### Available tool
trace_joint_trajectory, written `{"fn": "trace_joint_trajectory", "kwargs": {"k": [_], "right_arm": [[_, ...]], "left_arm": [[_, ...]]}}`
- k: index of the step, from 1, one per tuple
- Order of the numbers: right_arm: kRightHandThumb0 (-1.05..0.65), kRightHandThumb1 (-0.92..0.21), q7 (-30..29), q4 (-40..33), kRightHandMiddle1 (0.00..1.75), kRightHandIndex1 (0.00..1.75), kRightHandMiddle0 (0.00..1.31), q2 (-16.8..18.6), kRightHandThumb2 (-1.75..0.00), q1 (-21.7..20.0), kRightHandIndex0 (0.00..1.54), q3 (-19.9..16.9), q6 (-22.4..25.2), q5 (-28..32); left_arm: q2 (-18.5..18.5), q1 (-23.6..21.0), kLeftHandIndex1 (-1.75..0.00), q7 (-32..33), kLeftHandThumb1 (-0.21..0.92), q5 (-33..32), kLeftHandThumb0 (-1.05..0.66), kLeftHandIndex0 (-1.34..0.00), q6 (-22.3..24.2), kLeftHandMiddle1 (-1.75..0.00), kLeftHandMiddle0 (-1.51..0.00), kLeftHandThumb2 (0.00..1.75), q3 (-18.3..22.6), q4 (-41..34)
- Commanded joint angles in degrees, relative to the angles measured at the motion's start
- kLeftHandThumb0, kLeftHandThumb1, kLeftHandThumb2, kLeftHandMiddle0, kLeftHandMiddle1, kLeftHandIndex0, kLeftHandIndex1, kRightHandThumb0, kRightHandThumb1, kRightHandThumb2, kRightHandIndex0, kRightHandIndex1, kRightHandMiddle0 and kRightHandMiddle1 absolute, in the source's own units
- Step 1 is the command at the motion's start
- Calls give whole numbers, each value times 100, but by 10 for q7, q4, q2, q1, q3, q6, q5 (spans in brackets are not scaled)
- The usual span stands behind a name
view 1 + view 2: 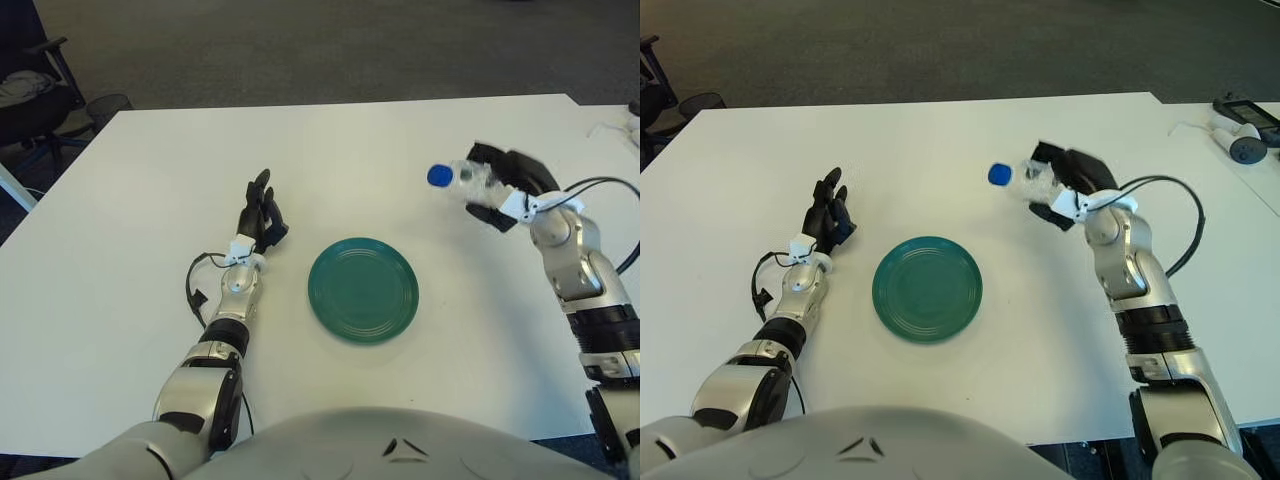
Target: Put the bottle into the plate.
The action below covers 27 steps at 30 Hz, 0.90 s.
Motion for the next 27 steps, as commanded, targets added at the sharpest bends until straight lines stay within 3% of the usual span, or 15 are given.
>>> {"fn": "trace_joint_trajectory", "kwargs": {"k": [1, 8, 18, 27], "right_arm": [[0, 6, 17, -87, 175, 170, 68, 26, -172, -29, 89, 12, 38, -18], [0, 3, 60, -186, 175, 167, 65, 48, -169, -47, 89, 22, 105, -41], [0, 2, 76, -264, 175, 167, 63, 75, -167, -36, 89, 38, 108, -42], [0, -1, 100, -268, 175, 172, 61, 77, -166, -27, 85, 86, 62, -40]], "left_arm": [[-5, 58, -51, -2, 92, 10, -84, 0, -1, -2, -28, 103, -5, 45], [-7, 55, -50, -4, 92, 6, -85, 0, -4, -2, -28, 103, -2, 48], [-7, 52, -50, -3, 92, 5, -84, 0, 1, -1, -27, 102, 0, 49], [-4, 49, -50, -4, 92, 5, -84, 0, 5, -2, -28, 102, 1, 52]]}}
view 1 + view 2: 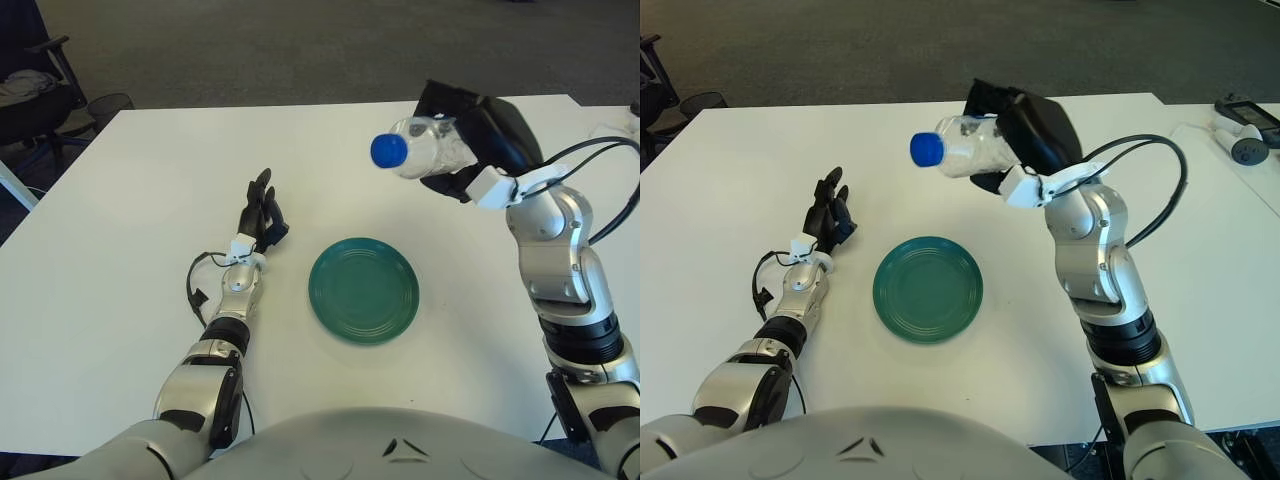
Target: Put the bottle into the plate.
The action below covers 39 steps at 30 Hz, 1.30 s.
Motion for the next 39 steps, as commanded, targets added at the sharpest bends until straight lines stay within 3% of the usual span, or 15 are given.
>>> {"fn": "trace_joint_trajectory", "kwargs": {"k": [1, 12, 19, 30, 39], "right_arm": [[0, -1, 14, -4, 175, 172, 61, 0, -166, 10, 85, 21, -27, 2], [0, 1, 33, 8, 175, 167, 63, 19, -167, 35, 88, 91, -87, -9], [0, 2, 12, 81, 175, 166, 64, 31, -167, 35, 89, 122, -137, -25], [0, 2, -16, 149, 175, 165, 64, 39, -167, 60, 89, 140, -182, -51], [0, 5, 0, 162, 175, 166, 66, 39, -170, 65, 90, 142, -175, -63]], "left_arm": [[-3, 56, -50, -1, 92, 6, -84, 0, 7, -2, -28, 102, -1, 43], [-4, 57, -50, -7, 92, 1, -83, 0, 3, -1, -27, 102, 1, 43], [-3, 52, -50, -16, 92, -3, -81, 0, -18, -1, -26, 102, 8, 67], [-2, 47, -54, -31, 92, -11, -82, 0, -20, 0, -25, 102, 17, 82], [0, 47, -52, -31, 92, -9, -82, 0, -8, 0, -23, 102, 17, 79]]}}
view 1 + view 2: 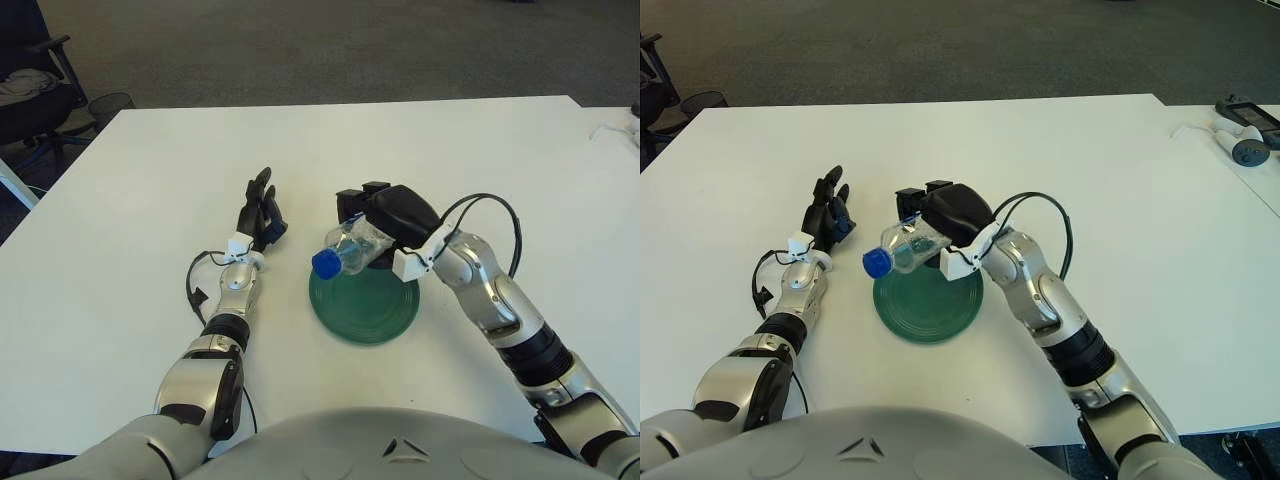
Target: Put the bottle into the plate.
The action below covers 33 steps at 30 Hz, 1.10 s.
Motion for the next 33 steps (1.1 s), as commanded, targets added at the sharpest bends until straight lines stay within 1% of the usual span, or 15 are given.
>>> {"fn": "trace_joint_trajectory", "kwargs": {"k": [1, 10, 21, 24, 25, 26, 27, 29, 30, 31, 32, 33], "right_arm": [[0, 5, 7, 5, 175, 167, 66, -2, -171, -7, 91, -2, 0, -11], [0, 6, 4, 4, 175, 167, 66, 0, -172, -9, 91, -10, 4, -23], [0, 5, 0, 6, 175, 169, 66, 0, -171, -7, 90, -15, -3, -24], [0, 5, -8, 10, 175, 171, 66, -9, -172, -11, 89, -14, -21, -29], [0, 5, -22, 13, 175, 171, 66, -19, -172, -16, 89, -10, -40, -46], [0, 6, -38, 14, 162, 172, 73, -28, -170, -19, 89, -7, -57, -65], [-1, 4, -49, 16, 152, 173, 77, -35, -165, -22, 88, -5, -70, -79], [-1, 2, -62, 10, 144, 174, 81, -40, -160, -20, 86, -2, -82, -107], [-1, -7, -67, 6, 145, 174, 73, -42, -151, -18, 80, 0, -84, -120], [-1, -10, -68, -1, 145, 174, 70, -45, -147, -16, 78, 4, -86, -138], [-1, -20, -65, -8, 148, 174, 62, -49, -136, -15, 71, 7, -86, -157], [-9, -28, -62, -12, 153, 174, 57, -51, -128, -15, 64, 9, -87, -168]], "left_arm": [[-2, 62, -51, 2, 92, 7, -82, 0, 14, 0, -23, 102, -1, 44], [1, 65, -48, 14, 92, 16, -82, 0, 14, -1, -24, 103, -6, 38], [-1, 60, -51, 25, 92, 14, -83, 0, 36, -2, -26, 103, -6, 34], [-1, 59, -51, 26, 92, 14, -83, 0, 38, -2, -27, 104, -6, 33], [-1, 60, -51, 26, 92, 14, -83, 0, 38, -2, -27, 104, -6, 32], [-1, 61, -51, 24, 92, 14, -83, 0, 37, -2, -26, 104, -7, 31], [0, 61, -51, 24, 92, 14, -83, 0, 36, -2, -26, 104, -7, 30], [0, 61, -50, 22, 92, 14, -83, 0, 36, -1, -25, 104, -8, 29], [0, 61, -50, 22, 92, 15, -83, 0, 36, -1, -25, 104, -8, 29], [0, 61, -50, 20, 92, 15, -83, 0, 34, -1, -25, 104, -9, 30], [1, 61, -50, 18, 92, 15, -83, 0, 30, -1, -24, 105, -10, 31], [1, 61, -49, 17, 92, 15, -84, 0, 27, -1, -24, 105, -10, 32]]}}
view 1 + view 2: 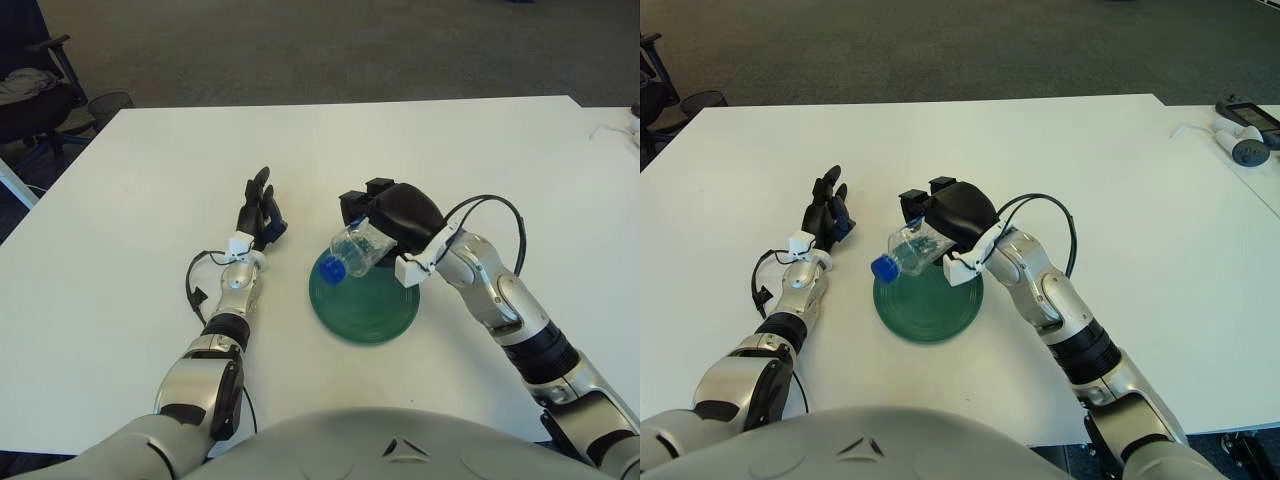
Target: Put the bottle into the plate.
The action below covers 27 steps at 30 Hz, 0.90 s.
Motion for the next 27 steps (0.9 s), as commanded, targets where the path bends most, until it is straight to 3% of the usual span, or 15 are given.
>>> {"fn": "trace_joint_trajectory", "kwargs": {"k": [1, 2, 3, 4, 5, 6, 9, 15, 27], "right_arm": [[-20, -41, -2, -18, 160, 174, 50, -10, -114, -6, 54, 10, -9, -46], [-28, -49, 12, -25, 164, 175, 46, -16, -104, -7, 47, 14, -8, -64], [-52, -63, 22, -31, 149, 153, 30, -20, -82, -9, 30, 16, -7, -76], [-60, -69, 41, -40, 143, 145, 24, -29, -73, -13, 24, 20, -10, -94], [-76, -77, 57, -50, 100, 97, 15, -39, -67, -16, 15, 23, -14, -109], [-87, -83, 67, -56, 64, 62, 10, -43, -68, -18, 10, 24, -17, -118], [-99, -89, 100, -101, 21, 20, 3, -57, -70, -11, 3, 5, -20, -114], [-104, -92, 124, -121, 2, 2, 0, -48, -76, -6, 0, -8, -17, -104], [-105, -92, 142, -125, 0, 0, 0, -31, -81, 1, 0, -11, -18, -98]], "left_arm": [[-3, 60, -49, -5, 92, 8, -84, 0, 14, 0, -24, 105, -4, 37], [-1, 59, -49, -5, 92, 9, -84, 0, 11, 0, -23, 105, -4, 41], [0, 59, -49, -5, 92, 9, -85, 0, 10, 0, -24, 105, -4, 43], [1, 57, -49, -5, 92, 9, -85, 0, 8, -1, -24, 105, -3, 49], [3, 55, -50, -4, 92, 9, -85, 0, 6, -1, -24, 105, -2, 54], [4, 54, -50, -4, 92, 9, -85, 0, 4, -1, -24, 105, -2, 57], [8, 56, -49, 7, 92, 20, -85, 0, -9, -1, -24, 106, -7, 61], [17, 60, -42, 23, 92, 37, -86, 0, -21, 0, -23, 107, -18, 63], [19, 62, -32, 28, 92, 42, -88, 0, -31, 0, -20, 107, -22, 64]]}}
